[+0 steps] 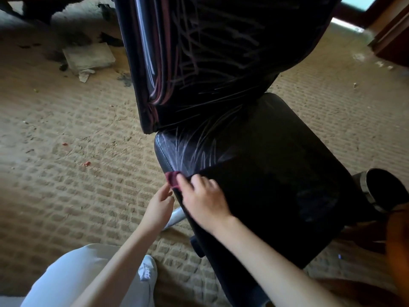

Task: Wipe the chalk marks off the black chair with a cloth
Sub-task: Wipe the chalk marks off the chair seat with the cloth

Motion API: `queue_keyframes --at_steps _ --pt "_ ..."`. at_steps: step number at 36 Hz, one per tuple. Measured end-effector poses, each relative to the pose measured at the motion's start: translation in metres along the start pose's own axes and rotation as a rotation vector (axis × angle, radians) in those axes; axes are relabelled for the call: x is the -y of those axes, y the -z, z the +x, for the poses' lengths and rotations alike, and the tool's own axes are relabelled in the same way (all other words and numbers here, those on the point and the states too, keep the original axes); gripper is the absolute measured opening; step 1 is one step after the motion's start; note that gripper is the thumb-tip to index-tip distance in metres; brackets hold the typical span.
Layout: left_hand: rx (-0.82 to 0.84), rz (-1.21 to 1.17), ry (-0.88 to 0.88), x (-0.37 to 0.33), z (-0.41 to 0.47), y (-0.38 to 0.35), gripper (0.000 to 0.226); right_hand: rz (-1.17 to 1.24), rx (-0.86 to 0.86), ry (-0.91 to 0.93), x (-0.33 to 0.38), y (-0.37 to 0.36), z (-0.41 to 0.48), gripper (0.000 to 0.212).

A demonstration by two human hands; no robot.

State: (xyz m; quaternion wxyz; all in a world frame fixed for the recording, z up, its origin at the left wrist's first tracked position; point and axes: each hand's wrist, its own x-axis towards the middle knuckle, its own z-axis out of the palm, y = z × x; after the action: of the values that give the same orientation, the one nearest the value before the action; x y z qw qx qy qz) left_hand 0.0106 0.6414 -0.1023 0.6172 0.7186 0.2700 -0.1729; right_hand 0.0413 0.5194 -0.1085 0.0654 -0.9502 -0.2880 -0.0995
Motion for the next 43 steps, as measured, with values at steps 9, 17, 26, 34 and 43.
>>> queue_keyframes --at_steps 9,17,26,34,43 --pt "0.083 -0.051 0.148 0.003 0.004 0.005 0.049 -0.165 0.135 -0.017 -0.039 -0.012 0.003 0.039" --pt "-0.013 0.047 -0.062 -0.006 -0.005 -0.006 0.051 -0.298 0.369 -0.437 -0.128 0.012 0.012 0.047" --pt "-0.035 -0.008 -0.136 -0.005 -0.002 -0.014 0.051 -0.037 0.163 -0.055 -0.025 0.019 0.034 0.044" --pt "-0.016 0.069 -0.161 0.004 0.002 -0.014 0.062 -0.067 0.380 0.061 -0.008 0.004 0.032 0.053" --pt "0.012 0.100 -0.119 0.009 0.006 -0.011 0.060 -0.341 0.541 -0.400 -0.129 0.018 0.043 0.061"
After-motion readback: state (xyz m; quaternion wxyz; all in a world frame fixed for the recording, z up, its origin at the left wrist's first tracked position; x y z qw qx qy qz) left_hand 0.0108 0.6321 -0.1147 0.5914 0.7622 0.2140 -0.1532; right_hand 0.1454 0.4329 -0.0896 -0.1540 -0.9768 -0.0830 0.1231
